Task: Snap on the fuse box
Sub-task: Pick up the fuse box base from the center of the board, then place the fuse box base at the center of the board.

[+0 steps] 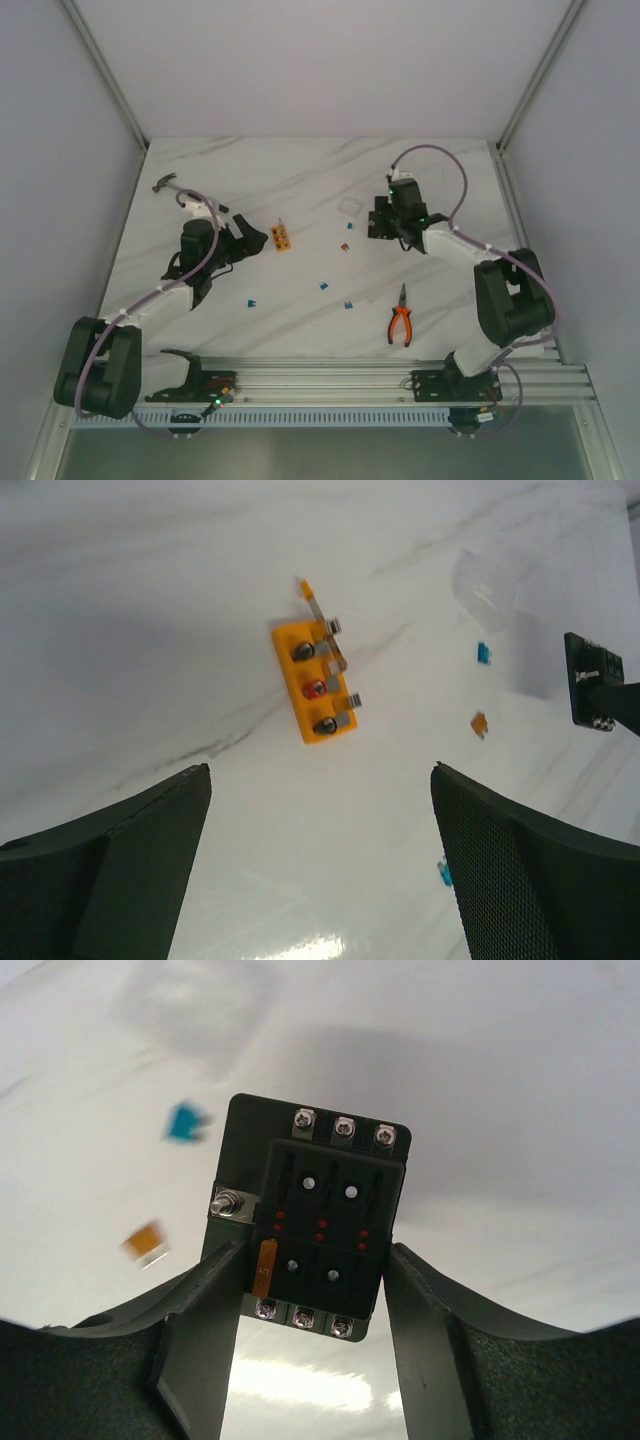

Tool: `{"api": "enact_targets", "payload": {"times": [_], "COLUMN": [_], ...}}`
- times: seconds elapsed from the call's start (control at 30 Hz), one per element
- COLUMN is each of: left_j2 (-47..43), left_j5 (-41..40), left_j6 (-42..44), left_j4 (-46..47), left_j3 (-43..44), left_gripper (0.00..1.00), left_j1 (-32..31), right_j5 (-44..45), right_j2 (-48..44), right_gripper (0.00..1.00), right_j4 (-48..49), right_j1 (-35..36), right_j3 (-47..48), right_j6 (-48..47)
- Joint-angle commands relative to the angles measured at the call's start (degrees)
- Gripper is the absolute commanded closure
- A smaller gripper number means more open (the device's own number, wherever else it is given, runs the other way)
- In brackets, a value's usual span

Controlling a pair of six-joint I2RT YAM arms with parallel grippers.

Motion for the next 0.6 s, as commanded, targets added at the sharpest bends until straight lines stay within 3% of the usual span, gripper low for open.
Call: {"api": "enact_targets", "payload": {"times": [0.0,0.33,0.57], "left_j2": [-1.1,-3.3,-2.4], "left_j5": [0.1,-5.3,-7.2], "left_j6": [-1.2,-2.1,-2.5], "left_j4": [-4.6,-12.1,-14.8], "left_j3": [-0.9,-2.0,-0.9], "left_gripper": [0.0,0.0,0.0], "left_j1": [-1.6,-1.9,-1.9], "right_j5": [-5.2,-10.1,-12.5], "right_j2": [-4.9,-8.4,-2.5], "right_gripper": [0.66,0.64,0.58], "right_j4": [0.6,7.0,9.0], "right_j1": [7.6,28.5,35.4], "right_j3": [-3.1,-8.6,-9.3], "right_j6": [-3.5,-5.0,-5.9]}}
